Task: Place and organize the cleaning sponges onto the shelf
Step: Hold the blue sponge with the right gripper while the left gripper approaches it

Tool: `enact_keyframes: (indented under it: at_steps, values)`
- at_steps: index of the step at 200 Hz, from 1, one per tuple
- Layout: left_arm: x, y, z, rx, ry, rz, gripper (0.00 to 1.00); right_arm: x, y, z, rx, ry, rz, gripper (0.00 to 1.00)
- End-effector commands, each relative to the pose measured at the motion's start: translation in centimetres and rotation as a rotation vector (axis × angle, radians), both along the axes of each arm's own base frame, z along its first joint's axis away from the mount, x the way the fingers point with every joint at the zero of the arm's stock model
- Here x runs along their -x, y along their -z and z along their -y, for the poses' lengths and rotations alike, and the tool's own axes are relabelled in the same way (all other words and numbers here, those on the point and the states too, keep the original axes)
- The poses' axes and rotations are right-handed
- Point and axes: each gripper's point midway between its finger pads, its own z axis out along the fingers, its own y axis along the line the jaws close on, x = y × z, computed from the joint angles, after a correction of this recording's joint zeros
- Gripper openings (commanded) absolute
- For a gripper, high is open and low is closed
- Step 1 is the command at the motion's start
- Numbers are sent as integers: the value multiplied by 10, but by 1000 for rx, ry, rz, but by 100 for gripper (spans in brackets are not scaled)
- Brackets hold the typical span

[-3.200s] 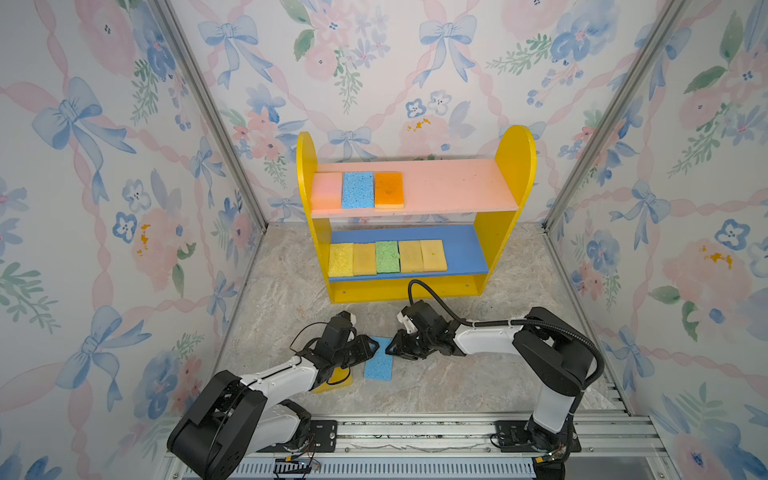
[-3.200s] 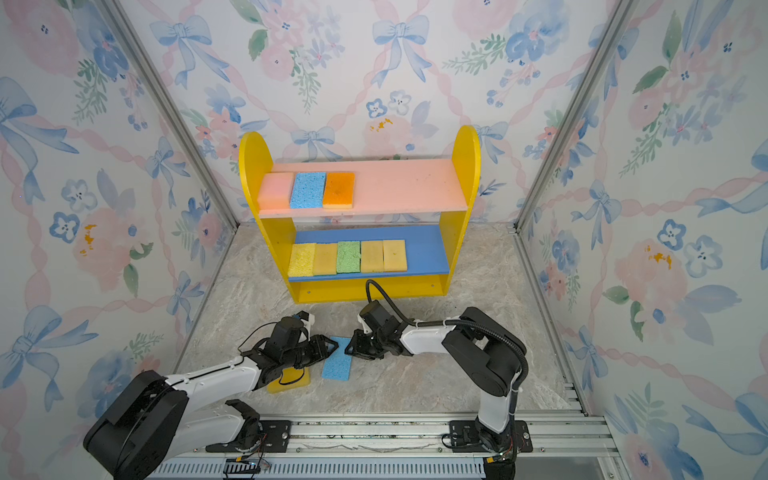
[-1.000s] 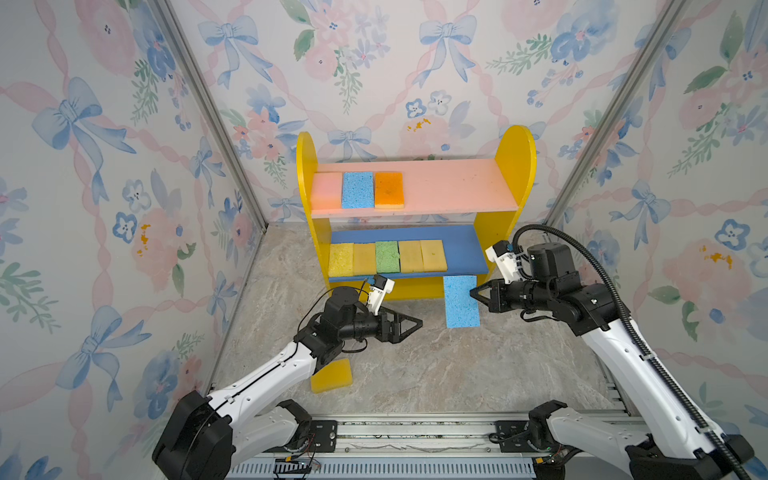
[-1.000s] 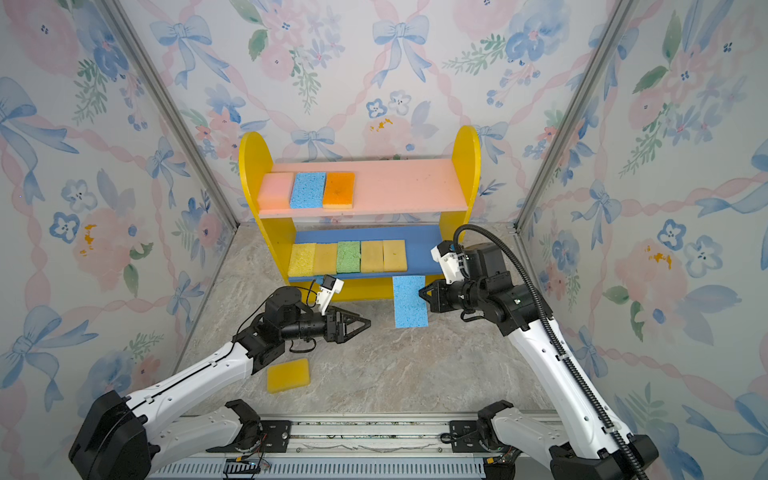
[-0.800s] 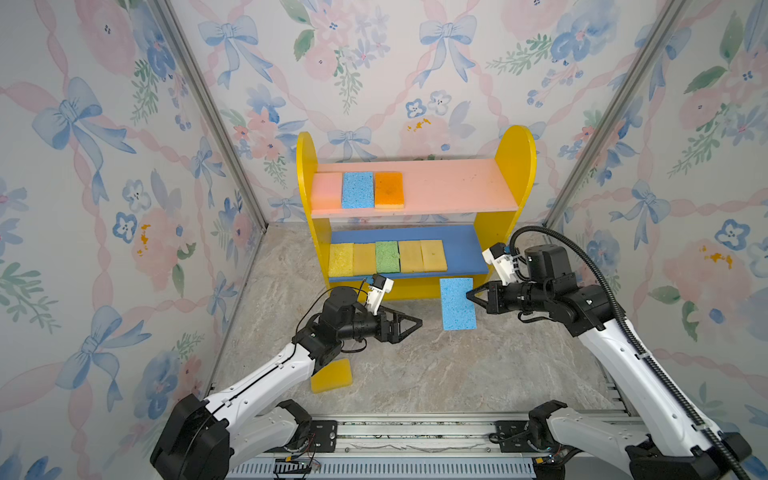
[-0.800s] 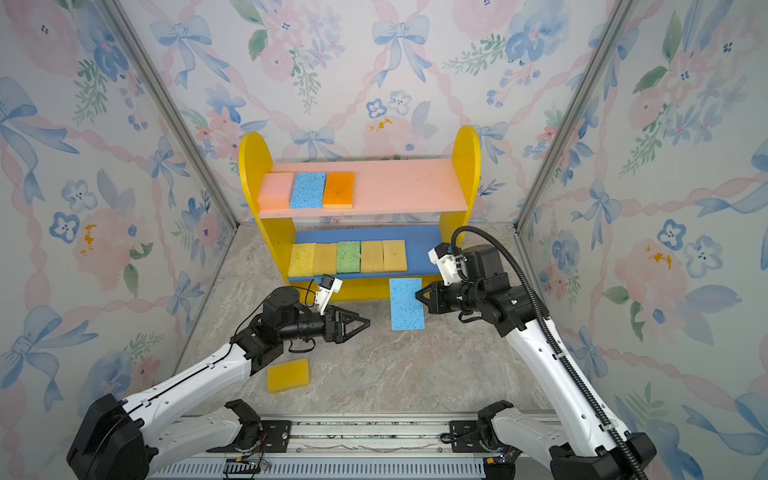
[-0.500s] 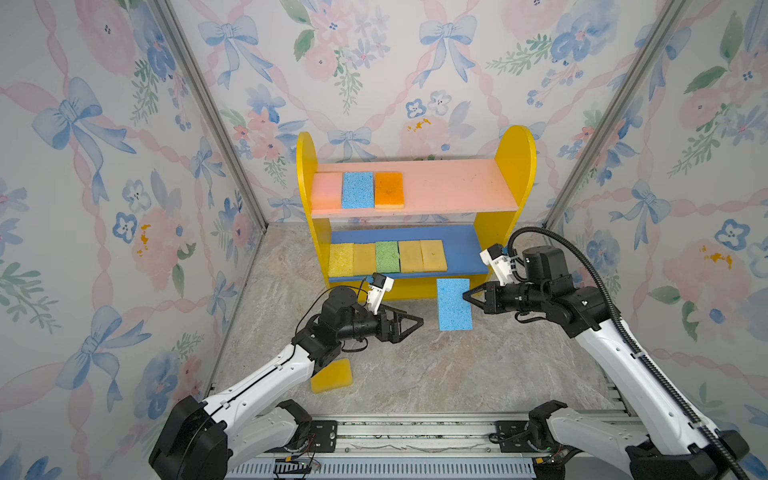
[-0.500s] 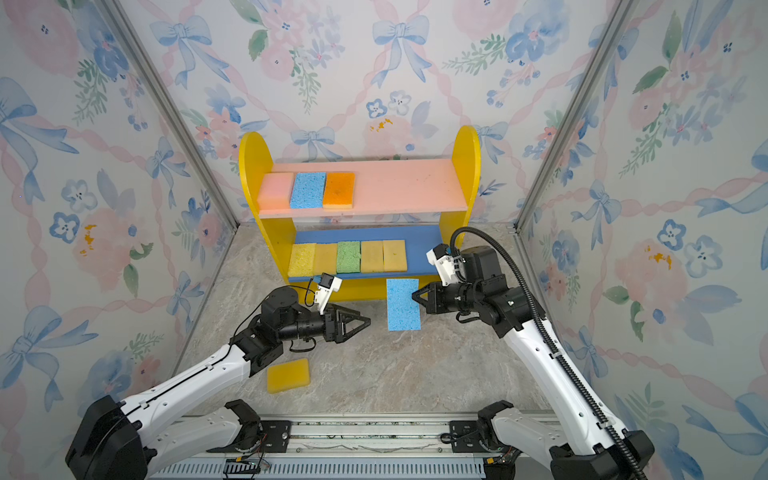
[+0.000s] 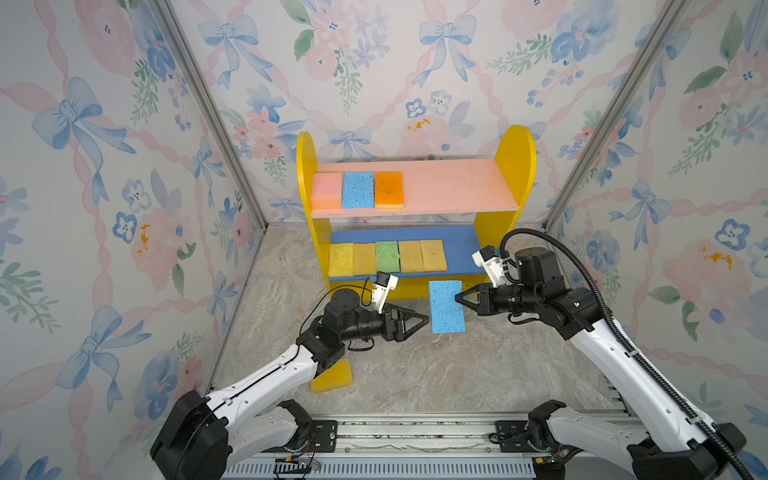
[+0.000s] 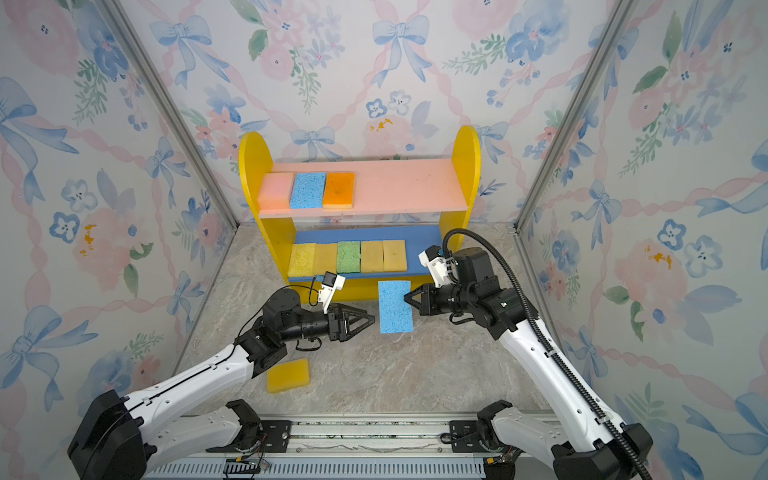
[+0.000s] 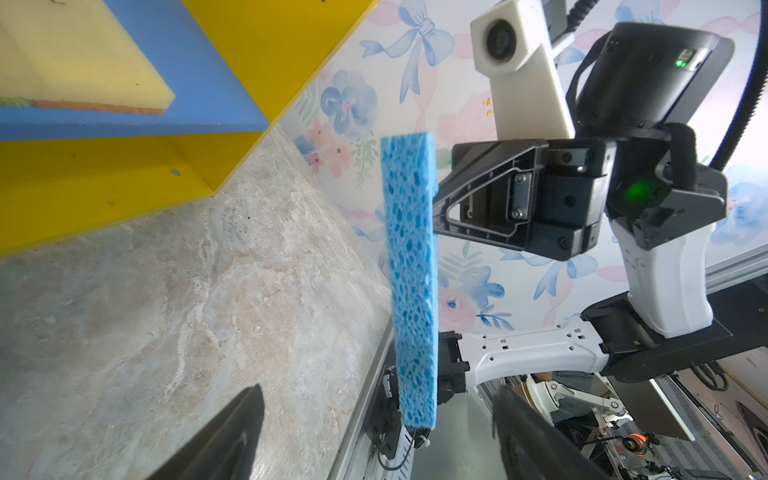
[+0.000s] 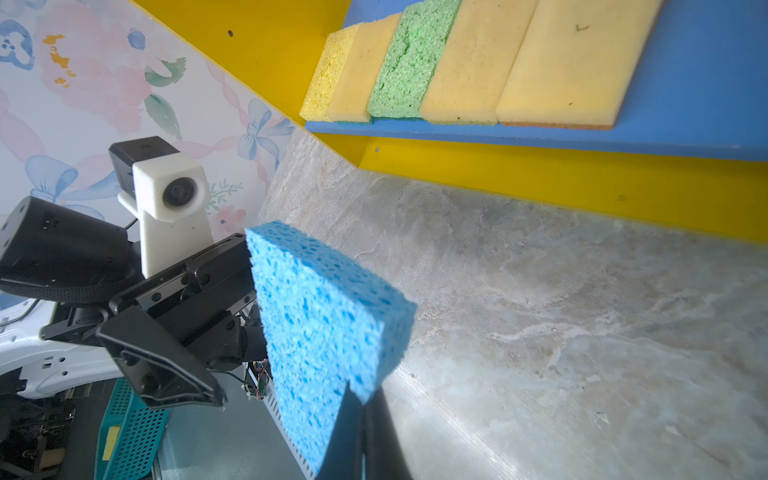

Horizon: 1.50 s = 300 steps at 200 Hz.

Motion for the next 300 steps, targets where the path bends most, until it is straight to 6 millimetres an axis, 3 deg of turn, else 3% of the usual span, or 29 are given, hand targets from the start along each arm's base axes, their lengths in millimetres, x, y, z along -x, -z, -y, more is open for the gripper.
enact_keyframes:
  at_steps: [1,59,97,150,196,209,294,300]
  values:
    - [-3,-17,6,56,-2,16,81,0,3,-8,-9,-16,-6,2]
    - [3,-17,21,109,37,-35,67,4,10,-23,-6,-47,-11,1]
    - [5,-19,24,133,46,-47,49,6,16,-30,8,-62,-19,1]
    - [4,-11,24,123,38,-71,15,7,14,-31,10,-63,-12,2]
    - [2,0,26,108,29,-108,6,7,16,-30,15,-59,-17,8]
    - [1,1,25,108,27,-111,5,7,16,-29,17,-57,-15,15]
    - [-7,17,21,89,-33,-147,4,7,20,-26,40,-45,-11,98]
    - [-8,19,21,87,-39,-152,3,6,20,-26,42,-43,-8,97]
